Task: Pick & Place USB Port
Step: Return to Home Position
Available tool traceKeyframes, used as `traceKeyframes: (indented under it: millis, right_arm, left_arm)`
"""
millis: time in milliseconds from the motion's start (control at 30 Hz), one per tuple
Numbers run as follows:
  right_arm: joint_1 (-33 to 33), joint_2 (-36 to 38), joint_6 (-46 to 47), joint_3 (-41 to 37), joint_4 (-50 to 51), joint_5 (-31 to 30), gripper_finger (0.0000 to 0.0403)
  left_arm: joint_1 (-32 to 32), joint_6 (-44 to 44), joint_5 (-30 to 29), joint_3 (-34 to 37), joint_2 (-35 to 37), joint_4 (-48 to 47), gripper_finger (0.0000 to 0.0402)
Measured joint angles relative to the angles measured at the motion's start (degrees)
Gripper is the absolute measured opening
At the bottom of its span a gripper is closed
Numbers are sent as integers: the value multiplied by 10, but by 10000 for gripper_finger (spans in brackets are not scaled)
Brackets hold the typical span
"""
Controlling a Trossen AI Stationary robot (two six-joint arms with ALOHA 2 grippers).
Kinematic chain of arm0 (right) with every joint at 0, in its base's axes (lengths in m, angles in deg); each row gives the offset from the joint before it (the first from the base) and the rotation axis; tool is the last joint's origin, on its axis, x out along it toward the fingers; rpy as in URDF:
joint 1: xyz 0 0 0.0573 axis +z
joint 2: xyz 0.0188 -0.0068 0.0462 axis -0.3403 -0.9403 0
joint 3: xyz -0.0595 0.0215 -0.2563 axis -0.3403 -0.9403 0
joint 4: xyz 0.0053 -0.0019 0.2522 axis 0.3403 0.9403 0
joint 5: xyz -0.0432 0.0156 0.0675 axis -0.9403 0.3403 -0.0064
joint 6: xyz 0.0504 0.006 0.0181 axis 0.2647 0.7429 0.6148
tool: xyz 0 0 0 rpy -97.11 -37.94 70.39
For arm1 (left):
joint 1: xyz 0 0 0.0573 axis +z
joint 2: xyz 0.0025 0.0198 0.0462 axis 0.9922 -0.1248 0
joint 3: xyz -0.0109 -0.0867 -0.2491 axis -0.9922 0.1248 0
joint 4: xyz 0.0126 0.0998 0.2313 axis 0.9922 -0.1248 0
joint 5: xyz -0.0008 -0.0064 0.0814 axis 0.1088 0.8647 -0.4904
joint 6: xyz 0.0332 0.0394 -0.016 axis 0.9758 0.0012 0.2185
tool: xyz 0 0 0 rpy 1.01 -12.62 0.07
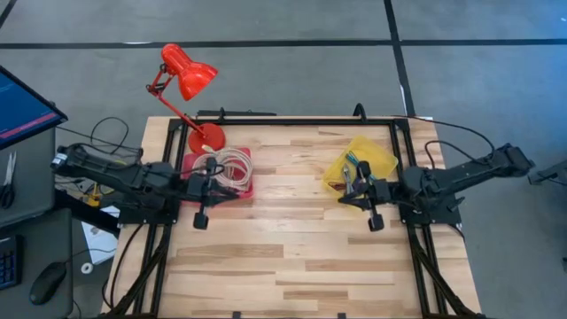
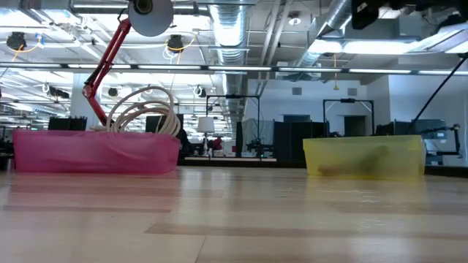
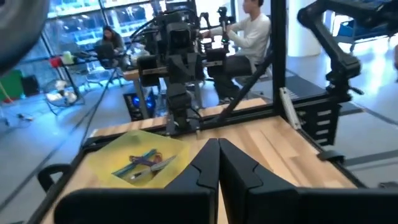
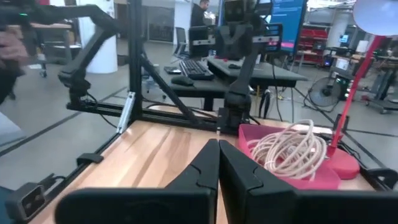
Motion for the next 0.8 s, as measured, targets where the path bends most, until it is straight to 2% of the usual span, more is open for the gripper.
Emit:
traceKeyframes:
  millis: [133,367,600,800]
  right_arm:
    - [-31,-36,-26,31,2,16,0]
    - [-118,-63,-44,78,1,136,0]
    - [-224,-84,-36,103,1,223,0]
    - [-275,-80,-17,108,1,251,0]
  left_arm:
    - [-3,44,-2,7,-20,53,3]
    - [33,74,0,8,-11,81,3]
    - [103,91,31,8,-8,85,4]
    - [169,82,66,8,9,87,4]
